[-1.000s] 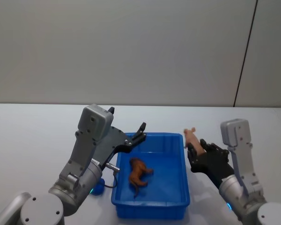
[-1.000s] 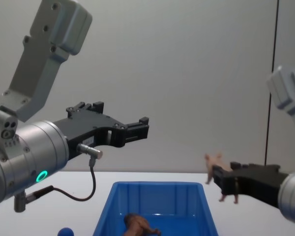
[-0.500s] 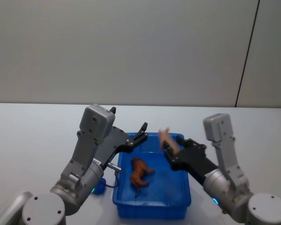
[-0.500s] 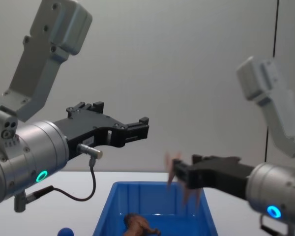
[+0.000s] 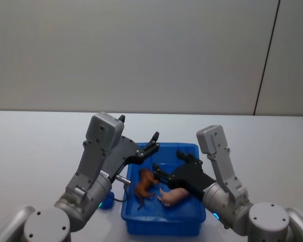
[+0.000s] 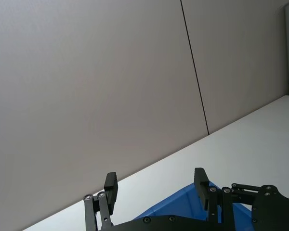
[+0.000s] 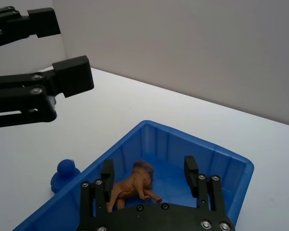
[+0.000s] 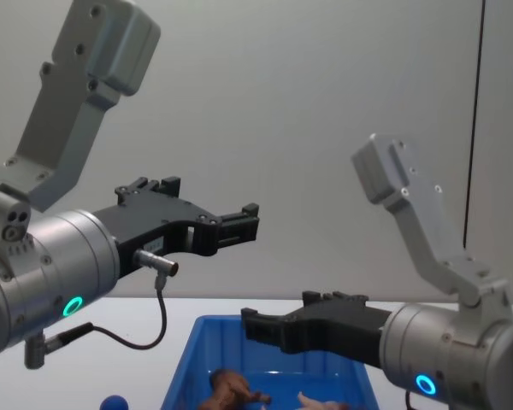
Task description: Pick up the two dolls from the table and place them into the box.
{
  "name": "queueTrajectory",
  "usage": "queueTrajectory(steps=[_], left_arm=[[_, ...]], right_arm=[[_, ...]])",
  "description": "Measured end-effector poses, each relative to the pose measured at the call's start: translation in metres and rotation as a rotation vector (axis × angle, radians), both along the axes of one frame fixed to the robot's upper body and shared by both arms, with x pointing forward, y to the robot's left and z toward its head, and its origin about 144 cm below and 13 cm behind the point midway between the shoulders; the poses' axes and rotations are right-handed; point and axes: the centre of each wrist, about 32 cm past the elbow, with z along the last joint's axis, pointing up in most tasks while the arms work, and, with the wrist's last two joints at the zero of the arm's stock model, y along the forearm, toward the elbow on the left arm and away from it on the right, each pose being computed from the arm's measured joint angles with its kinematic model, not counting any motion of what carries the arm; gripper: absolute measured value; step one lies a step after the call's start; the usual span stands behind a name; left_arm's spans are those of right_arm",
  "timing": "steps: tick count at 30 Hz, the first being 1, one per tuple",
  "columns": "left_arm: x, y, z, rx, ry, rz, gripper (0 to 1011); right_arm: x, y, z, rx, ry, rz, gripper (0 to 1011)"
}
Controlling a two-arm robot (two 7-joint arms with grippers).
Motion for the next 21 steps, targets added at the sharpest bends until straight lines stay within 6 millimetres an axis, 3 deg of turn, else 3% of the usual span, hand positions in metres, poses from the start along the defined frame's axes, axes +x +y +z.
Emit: queueTrajectory(steps=[6,21], left_arm=[[0.000,0.000,0.000,0.000,0.000,0.000,1001],[0.000,0.000,0.000,0.000,0.000,0.000,1001]], right_arm=[[0.000,0.000,-0.002,-0.017,-0.002,-0.038,996],[-0.015,-0.016,-0.003,-0.049,-0.033,-0.225,1001]])
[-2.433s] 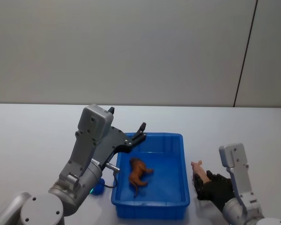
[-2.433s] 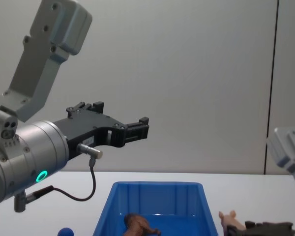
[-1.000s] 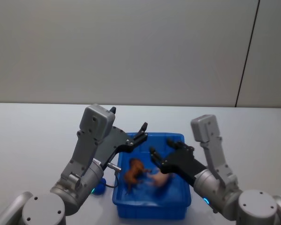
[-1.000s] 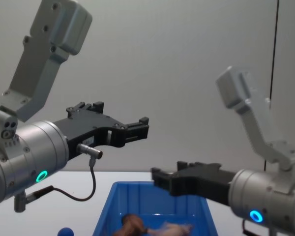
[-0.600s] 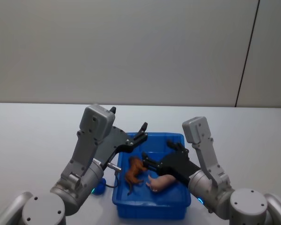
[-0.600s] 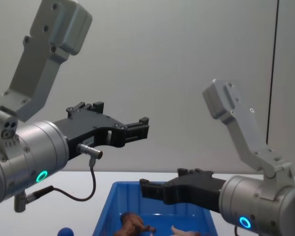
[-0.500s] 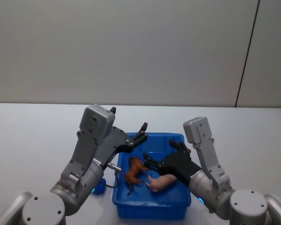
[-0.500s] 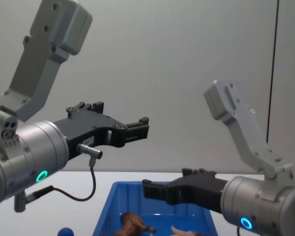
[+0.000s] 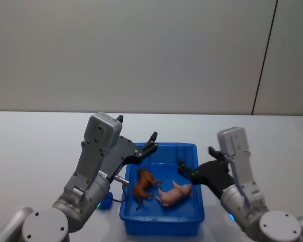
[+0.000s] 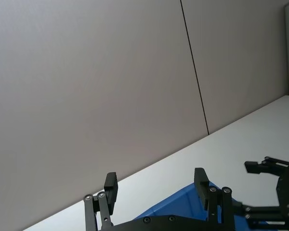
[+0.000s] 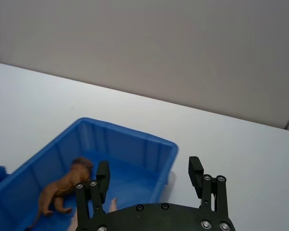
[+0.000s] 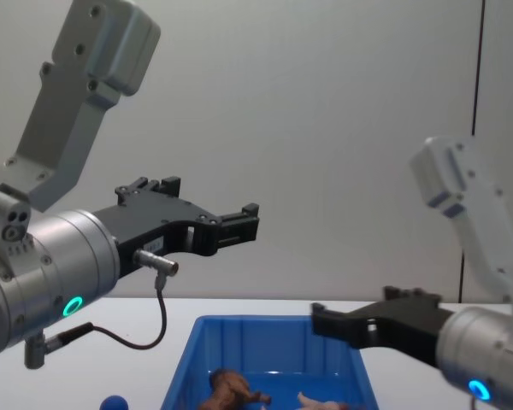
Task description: Pick up the two dolls from the table and place them into the box.
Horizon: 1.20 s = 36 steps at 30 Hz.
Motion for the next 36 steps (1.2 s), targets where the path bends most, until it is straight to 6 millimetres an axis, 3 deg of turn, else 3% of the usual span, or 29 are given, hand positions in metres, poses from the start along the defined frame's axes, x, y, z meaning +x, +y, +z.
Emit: queueTrajectory(steps=[20,36], left_arm=[[-0.003,0.005,-0.003,-0.028,0.023,0.015,1001],[-0.010,0.030,-0.018,-0.114,0.124,0.060,1001]], right_arm=[[-0.017,-0.030,0.003,-0.016,-0.025,-0.193,1001],[-0.021,-0.036,0.004,-0.021,-0.031,-0.231,1001]])
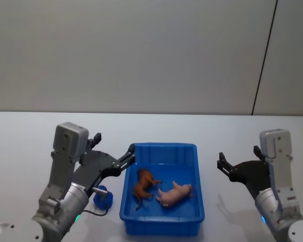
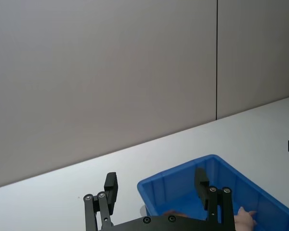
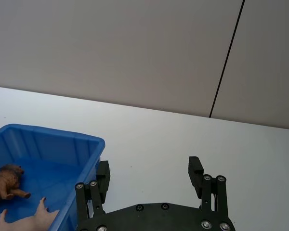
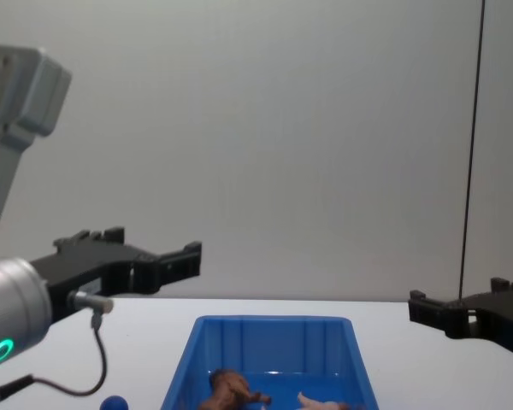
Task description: Pick up the two dolls from the table and place them into the box.
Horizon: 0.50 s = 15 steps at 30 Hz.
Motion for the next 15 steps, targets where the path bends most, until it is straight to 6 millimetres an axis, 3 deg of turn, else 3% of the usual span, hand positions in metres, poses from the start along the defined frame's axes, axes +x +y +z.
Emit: queueTrajectory(steps=[15], left_arm=[[0.005,0.027,-0.016,-0.023,0.148,-0.002,1001]], right_arm=[[-0.001,-0.002,0.000,-0.001,-0.001,-0.010,1001]])
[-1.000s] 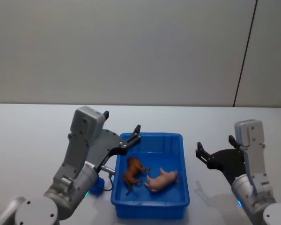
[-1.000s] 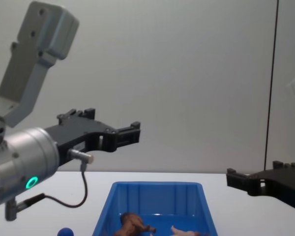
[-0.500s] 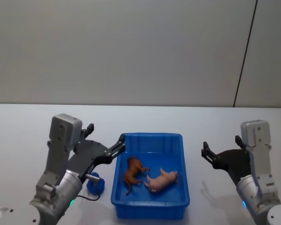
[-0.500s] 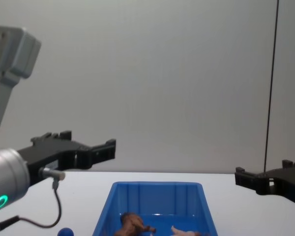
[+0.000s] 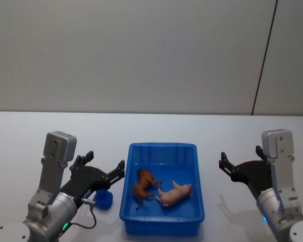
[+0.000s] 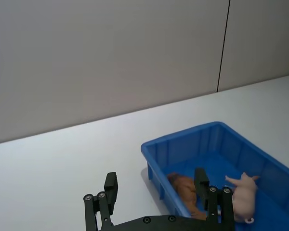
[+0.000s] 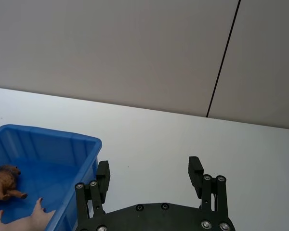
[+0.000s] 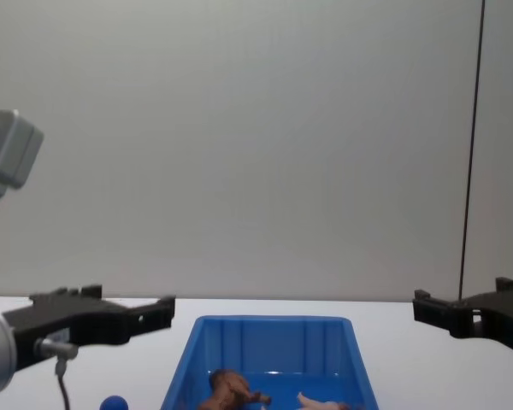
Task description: Pick up the two dolls from the table and place them into the box.
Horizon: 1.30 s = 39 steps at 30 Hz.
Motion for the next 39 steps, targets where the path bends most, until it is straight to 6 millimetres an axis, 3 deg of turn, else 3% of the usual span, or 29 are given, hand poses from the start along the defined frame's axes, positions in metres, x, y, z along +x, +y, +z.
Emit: queueTrajectory(steps=[19,39], left_arm=[[0.015,0.026,-0.017,0.022,0.174,-0.018,1001],[0.037,0.039,-0.028,0.043,0.271,-0.057,1001]], right_arm=[[0.000,-0.001,0.000,-0.001,-0.001,-0.003,1001],[0.000,-0.001,0.000,-0.001,-0.001,-0.004,1001]])
